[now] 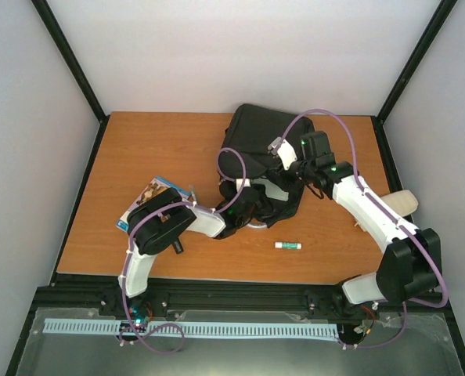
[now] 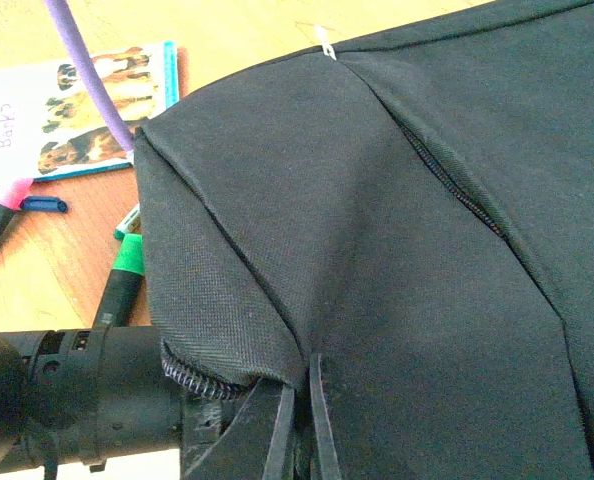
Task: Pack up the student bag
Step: Place the book in the student bag.
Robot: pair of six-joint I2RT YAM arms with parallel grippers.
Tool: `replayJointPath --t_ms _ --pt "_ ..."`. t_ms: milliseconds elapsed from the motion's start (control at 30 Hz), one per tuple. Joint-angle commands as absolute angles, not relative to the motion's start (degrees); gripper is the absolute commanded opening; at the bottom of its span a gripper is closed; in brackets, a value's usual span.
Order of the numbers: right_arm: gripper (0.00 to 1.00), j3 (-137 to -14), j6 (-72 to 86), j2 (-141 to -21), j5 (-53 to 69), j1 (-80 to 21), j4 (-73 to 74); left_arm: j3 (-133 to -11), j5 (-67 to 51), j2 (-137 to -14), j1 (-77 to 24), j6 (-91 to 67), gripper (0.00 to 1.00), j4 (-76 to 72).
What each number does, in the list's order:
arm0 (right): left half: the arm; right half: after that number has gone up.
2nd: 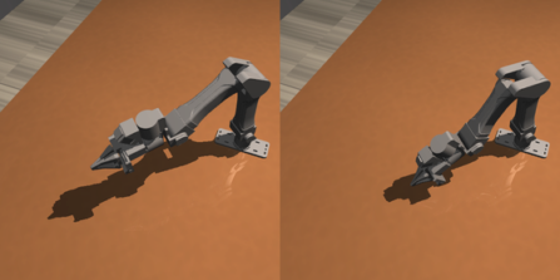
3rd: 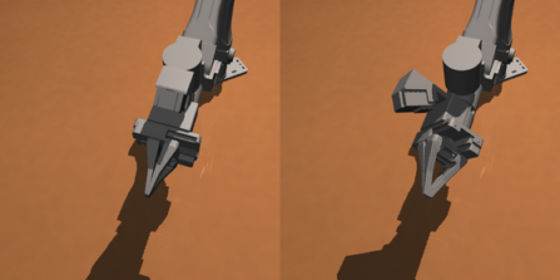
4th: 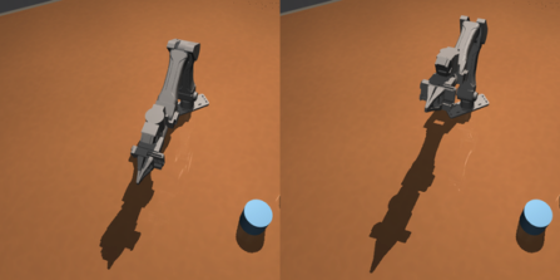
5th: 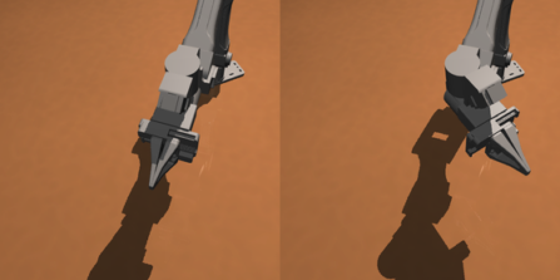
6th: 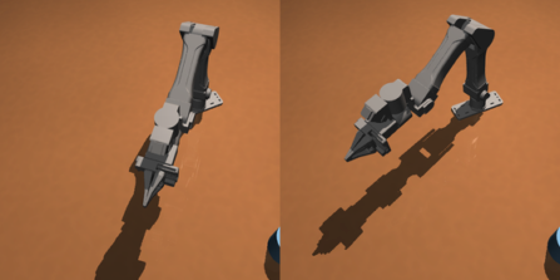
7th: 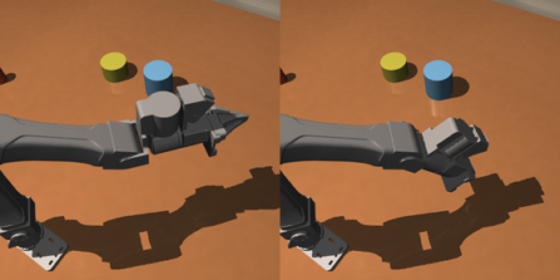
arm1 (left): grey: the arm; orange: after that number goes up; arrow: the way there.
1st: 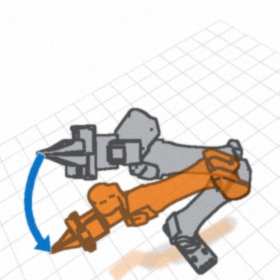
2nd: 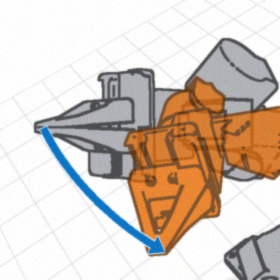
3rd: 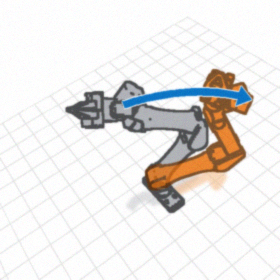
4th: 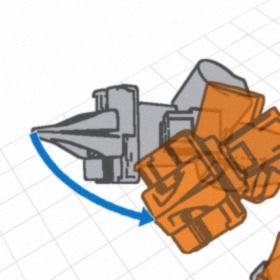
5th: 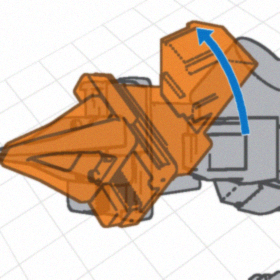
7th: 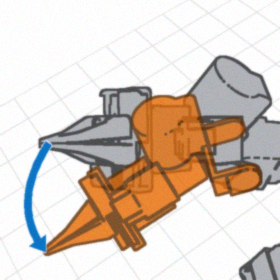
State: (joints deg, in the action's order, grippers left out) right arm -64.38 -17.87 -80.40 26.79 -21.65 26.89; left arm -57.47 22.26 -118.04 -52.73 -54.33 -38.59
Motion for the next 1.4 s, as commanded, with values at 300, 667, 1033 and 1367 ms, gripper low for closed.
replayJointPath --t_ms 300,667,1033,1367 --pt "0.03 -65.2 -16.2 -80.5 28.2 -21.1 23.6 -46.1 14.2 -104.8 -56.9 -54.2 0.01 -40.0" --pt "0.03 -65.1 -15.0 -80.5 30.4 -21.1 23.3 -48.4 15.4 -113.4 -60.2 -69.2 0.01 -45.2" --pt "0.03 -65.0 -15.2 -80.0 32.9 -21.0 23.7 -55.6 14.9 -121.7 -58.1 -74.1 0.01 -46.0" --pt "0.03 -65.1 -15.6 -80.4 33.8 -21.1 24.1 -58.1 14.4 -126.8 -54.0 -80.7 0.01 -49.2"
